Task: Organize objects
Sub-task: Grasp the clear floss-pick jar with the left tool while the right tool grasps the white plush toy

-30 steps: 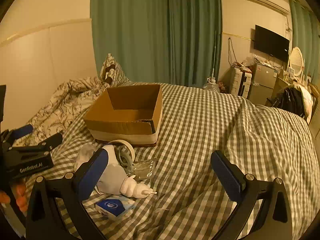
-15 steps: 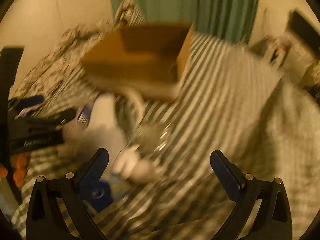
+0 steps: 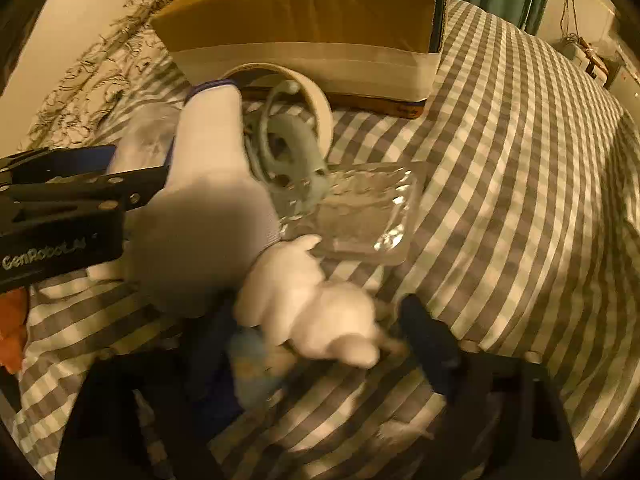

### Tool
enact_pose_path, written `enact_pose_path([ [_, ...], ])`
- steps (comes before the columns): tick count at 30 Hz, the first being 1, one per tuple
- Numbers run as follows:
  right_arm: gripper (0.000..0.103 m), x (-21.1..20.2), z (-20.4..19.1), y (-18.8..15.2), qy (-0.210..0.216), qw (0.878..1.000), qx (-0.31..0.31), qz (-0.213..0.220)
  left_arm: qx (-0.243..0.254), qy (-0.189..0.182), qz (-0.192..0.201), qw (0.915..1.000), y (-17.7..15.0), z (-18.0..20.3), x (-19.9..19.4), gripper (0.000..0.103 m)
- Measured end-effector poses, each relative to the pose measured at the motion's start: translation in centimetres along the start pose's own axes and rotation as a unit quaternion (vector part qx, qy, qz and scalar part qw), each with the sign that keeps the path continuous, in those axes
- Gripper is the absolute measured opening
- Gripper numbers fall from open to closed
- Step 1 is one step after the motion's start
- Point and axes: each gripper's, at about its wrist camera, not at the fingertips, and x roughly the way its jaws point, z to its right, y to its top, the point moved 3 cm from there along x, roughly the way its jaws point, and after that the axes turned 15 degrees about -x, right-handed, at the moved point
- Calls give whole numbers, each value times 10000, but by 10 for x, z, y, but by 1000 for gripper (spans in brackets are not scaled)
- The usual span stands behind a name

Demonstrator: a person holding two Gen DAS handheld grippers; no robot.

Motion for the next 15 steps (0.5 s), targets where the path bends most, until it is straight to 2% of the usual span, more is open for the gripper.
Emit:
enact_pose_path([
  [2,78,-4,-2,-6,-155,9999,-10,-7,-79,-166,33,9998,-4,-4,-8,71],
  [3,68,-7,-2,-8,-171,9998,18,25,-132,-261,62,9996,-6,-7,-14,68],
  [10,68,-34,5,-28,-620,9973,282,280,-455,-636,55,9969,-16,-22,-38,58],
  [14,67,-54,5,-26,-833,9946,386,493,-534,-781,166,9954,-19,-25,-54,51],
  [15,67,-60,6,-27,-842,9940,402,562,-503,-791,250,9953,-19,-25,-59,26],
])
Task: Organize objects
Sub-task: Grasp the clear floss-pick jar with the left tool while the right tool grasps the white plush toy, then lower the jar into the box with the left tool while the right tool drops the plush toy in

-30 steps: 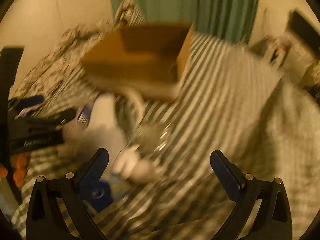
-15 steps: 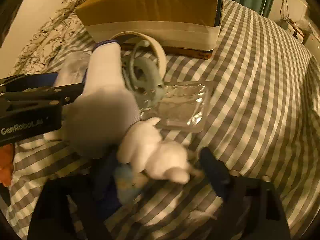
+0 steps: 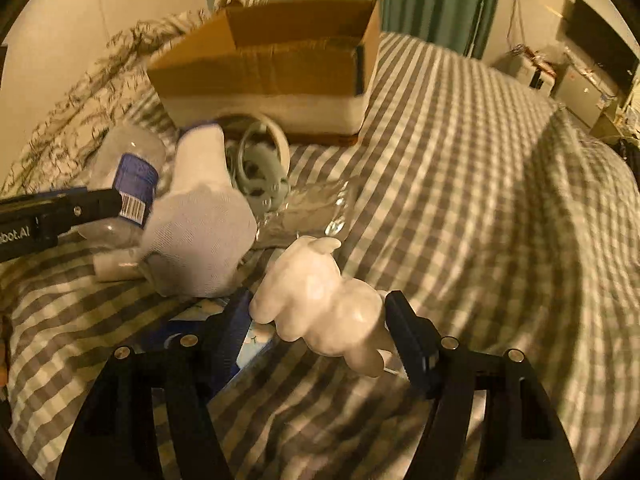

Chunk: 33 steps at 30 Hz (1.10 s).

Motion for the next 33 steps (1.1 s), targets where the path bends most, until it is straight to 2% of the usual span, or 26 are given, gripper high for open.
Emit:
enact_pose_path([
  [1,67,-5,1,2,0,10000,27,68,29,-11,51,10000,0,0,-3,0],
  [4,67,-23,8,6,-25,9996,75,257,132,-56,-47,9999,1,3,-5,0],
  [7,68,-28,8,10,-15,9994,92,319,261,178,-247,9992,-1,4,11,1],
  [9,68,-25,4,11,27,9994,102,337,169,291,-376,9987,-2,1,21,5],
  [11,68,-22,1,10,19,9994,77,333,64,241,-462,9986,0,-2,24,21],
  [13,68,-22,3,8,41,9993,97,345,-106,160,-441,9988,5,-3,21,65],
  [15,68,-21,4,9,56,9993,118,357,-246,92,-239,9994,13,-4,15,75],
  [18,68,-18,7,8,96,9992,151,371,-188,86,-251,9995,21,5,20,75],
  [20,68,-16,8,9,108,9992,155,363,-158,146,-388,9990,25,11,33,75],
  [23,68,-13,9,9,126,9992,149,341,-126,432,-684,9966,26,16,63,75],
  [27,68,-8,12,11,159,9992,171,316,-43,525,-862,9949,25,19,82,75],
  [31,68,-10,12,14,168,9991,167,361,-124,298,-774,9965,24,15,69,70],
  [33,68,-18,12,19,179,9986,125,492,-215,42,-656,9976,25,13,52,68],
])
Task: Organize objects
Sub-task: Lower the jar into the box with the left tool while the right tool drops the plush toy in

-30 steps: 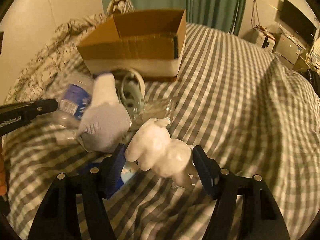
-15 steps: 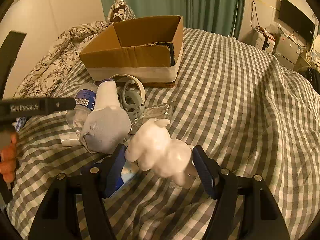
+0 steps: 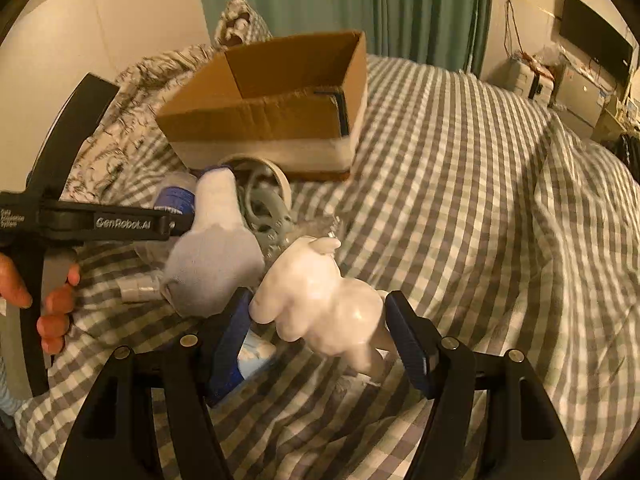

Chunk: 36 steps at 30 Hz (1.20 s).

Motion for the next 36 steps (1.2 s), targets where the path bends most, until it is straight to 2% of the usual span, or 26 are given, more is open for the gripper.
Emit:
enact_pose_path([
  [4,68,-17,6,21,-1,9996,-61,272,-60,-377,394,9985,3,-3,-41,62],
  [8,68,-33,17,63,-84,9981,-132,596,-53,-732,823,9939,29,6,-81,59],
  [12,68,-39,21,111,-174,9954,-300,888,64,-962,1104,9892,60,29,-99,59],
  [16,68,-29,33,163,-75,9934,-308,1100,41,-935,1271,9875,101,50,-99,59],
  [20,68,-7,42,199,128,9924,-250,1196,-26,-817,1381,9870,139,64,-89,59],
  [26,68,37,52,212,394,9929,-111,1120,-56,-602,1476,9872,169,71,-64,59],
  [27,70,42,52,212,444,9927,-102,1117,-60,-586,1475,9873,172,71,-60,59],
  [28,76,44,53,210,490,9925,-100,1117,-64,-595,1458,9875,173,71,-57,59],
  [30,85,41,55,207,468,9919,-101,1172,-116,-642,1450,9873,174,69,-54,61],
  [33,87,26,57,201,378,9914,-83,1254,-157,-626,1423,9877,169,66,-58,74],
  [36,87,2,60,192,102,9921,-121,1244,-108,-546,1504,9871,161,60,-72,76],
])
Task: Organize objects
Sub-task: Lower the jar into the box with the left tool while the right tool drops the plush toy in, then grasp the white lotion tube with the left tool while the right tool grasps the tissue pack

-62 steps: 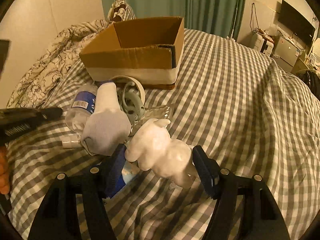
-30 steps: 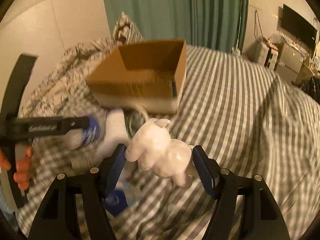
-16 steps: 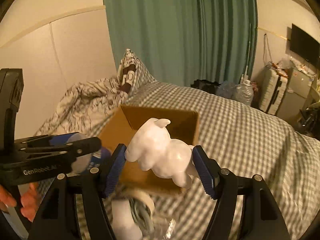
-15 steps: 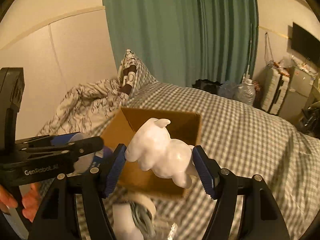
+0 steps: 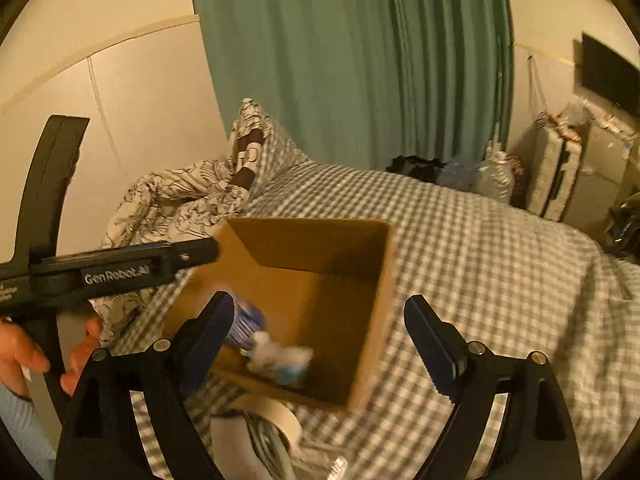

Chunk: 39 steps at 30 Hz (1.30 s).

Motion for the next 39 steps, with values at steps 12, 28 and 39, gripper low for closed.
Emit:
enact_pose_path([
  [12,87,-119,-29,-31,-974,9945,-306,-238,708,163,510,9961,-85,-17,-90,93],
  [28,87,-52,-103,-181,-32,9874,-8,-1581,1215,947,-135,9880,-199,-46,-51,93],
  [39,85,-11,-127,-213,902,9742,389,-2030,1101,1137,-576,9857,-205,-61,-27,93],
])
